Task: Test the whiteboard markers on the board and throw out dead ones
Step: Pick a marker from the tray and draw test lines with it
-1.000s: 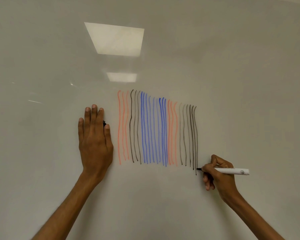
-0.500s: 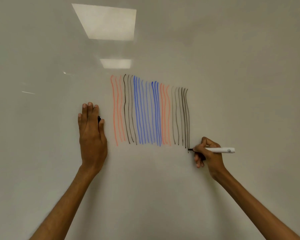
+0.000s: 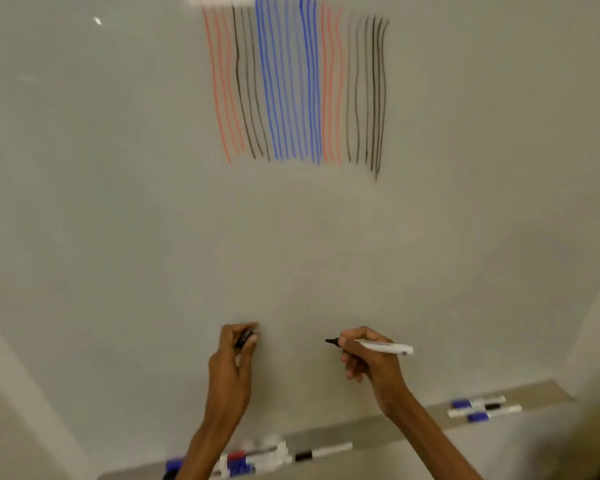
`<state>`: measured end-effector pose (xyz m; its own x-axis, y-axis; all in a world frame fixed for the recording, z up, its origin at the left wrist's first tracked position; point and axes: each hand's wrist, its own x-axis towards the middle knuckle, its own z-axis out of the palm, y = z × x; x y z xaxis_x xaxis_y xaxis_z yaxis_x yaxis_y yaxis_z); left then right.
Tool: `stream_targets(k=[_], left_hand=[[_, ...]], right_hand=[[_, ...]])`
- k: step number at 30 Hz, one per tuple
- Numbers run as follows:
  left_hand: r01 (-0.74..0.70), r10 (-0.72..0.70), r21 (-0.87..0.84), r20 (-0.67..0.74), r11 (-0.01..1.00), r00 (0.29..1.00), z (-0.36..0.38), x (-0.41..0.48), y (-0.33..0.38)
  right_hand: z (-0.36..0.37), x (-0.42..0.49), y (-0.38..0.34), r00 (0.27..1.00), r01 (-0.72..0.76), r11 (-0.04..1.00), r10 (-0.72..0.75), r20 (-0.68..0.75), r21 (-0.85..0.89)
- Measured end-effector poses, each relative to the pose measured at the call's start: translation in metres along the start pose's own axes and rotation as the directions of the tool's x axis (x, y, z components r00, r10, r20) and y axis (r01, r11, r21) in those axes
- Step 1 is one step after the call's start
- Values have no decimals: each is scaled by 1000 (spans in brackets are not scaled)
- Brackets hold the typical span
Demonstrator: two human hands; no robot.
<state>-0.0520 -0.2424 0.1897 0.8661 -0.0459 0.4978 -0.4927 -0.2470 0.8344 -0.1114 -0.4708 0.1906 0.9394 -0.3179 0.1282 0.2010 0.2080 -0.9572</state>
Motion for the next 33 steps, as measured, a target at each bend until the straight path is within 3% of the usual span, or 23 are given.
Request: stream_targets(k=[5,9,13,26,33], left_hand=[[235,-220,-15,289,972,932,13,-94,-21],[395,-345,-54,390,917,854,18,-134,-23],[419,-350,-66,440,906,827,20,-153,-24],[466,-372,-92,478,880,796,39,-186,-27],[473,-376,-85,494,877,784,60,-193,-25]], right_hand=[[-10,-72,53,976,-210,977,207,73,45],[-16,-111,72,955,-289,957,287,76,23],[-20,-133,77,955,-295,955,296,-1,32],[-39,-150,91,941,-333,942,335,-46,43],[-45,-148,104,959,-284,956,283,-24,-79]])
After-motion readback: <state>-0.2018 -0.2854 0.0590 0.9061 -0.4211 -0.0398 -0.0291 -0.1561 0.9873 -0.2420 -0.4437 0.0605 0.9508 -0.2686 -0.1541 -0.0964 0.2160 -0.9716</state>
